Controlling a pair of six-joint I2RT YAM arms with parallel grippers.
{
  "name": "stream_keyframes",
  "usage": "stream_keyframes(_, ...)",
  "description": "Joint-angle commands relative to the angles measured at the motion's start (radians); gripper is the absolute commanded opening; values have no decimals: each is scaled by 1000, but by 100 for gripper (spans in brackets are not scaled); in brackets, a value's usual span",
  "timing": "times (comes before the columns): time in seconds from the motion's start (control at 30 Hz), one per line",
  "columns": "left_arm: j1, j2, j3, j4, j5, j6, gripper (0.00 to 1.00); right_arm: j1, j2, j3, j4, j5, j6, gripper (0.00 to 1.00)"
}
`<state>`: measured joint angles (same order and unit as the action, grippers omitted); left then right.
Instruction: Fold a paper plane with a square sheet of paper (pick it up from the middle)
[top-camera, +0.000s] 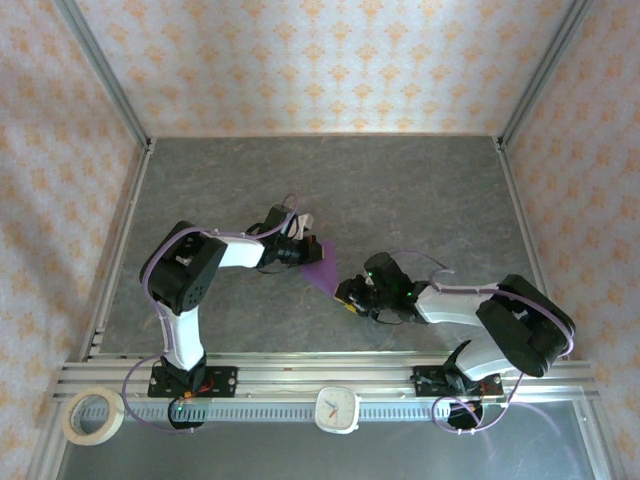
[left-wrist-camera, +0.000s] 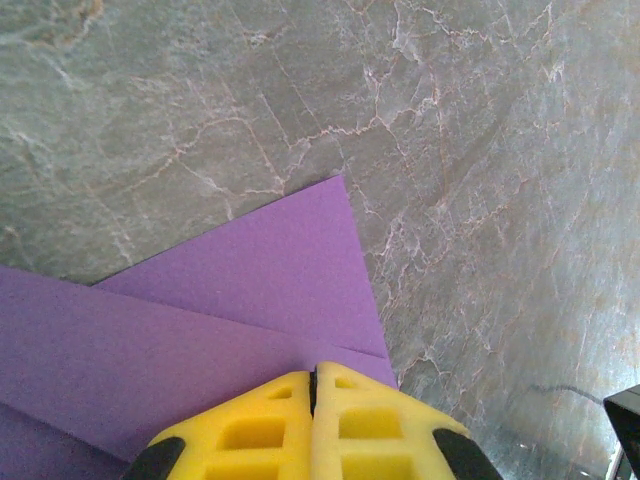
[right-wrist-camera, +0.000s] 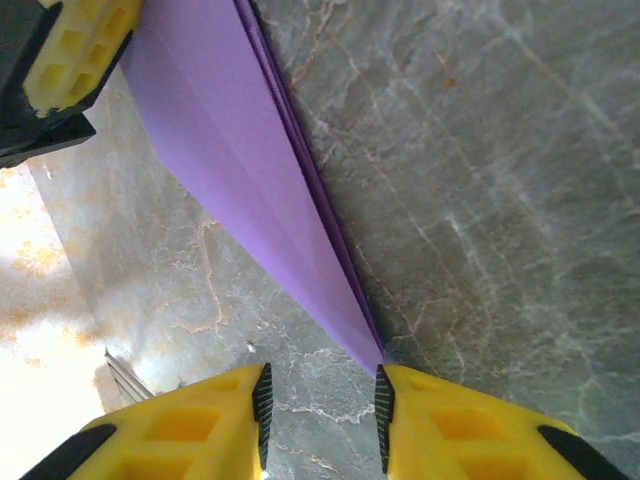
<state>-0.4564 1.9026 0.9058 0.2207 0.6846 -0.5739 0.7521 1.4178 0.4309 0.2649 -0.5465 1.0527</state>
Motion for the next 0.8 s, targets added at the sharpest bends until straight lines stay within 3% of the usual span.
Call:
stream_keyframes(0.0, 3, 48, -39, -58, -39, 13, 1, 9, -7, -8, -12, 5, 22, 36)
stream_keyframes(0.53, 3, 52, -37, -56, -28, 2, 1, 18, -23, -6, -97, 17, 4, 38)
stream_keyframes(0.77, 5, 56, -41, -43, -1, -7, 1, 17, -18, -25, -15, 46, 42, 38)
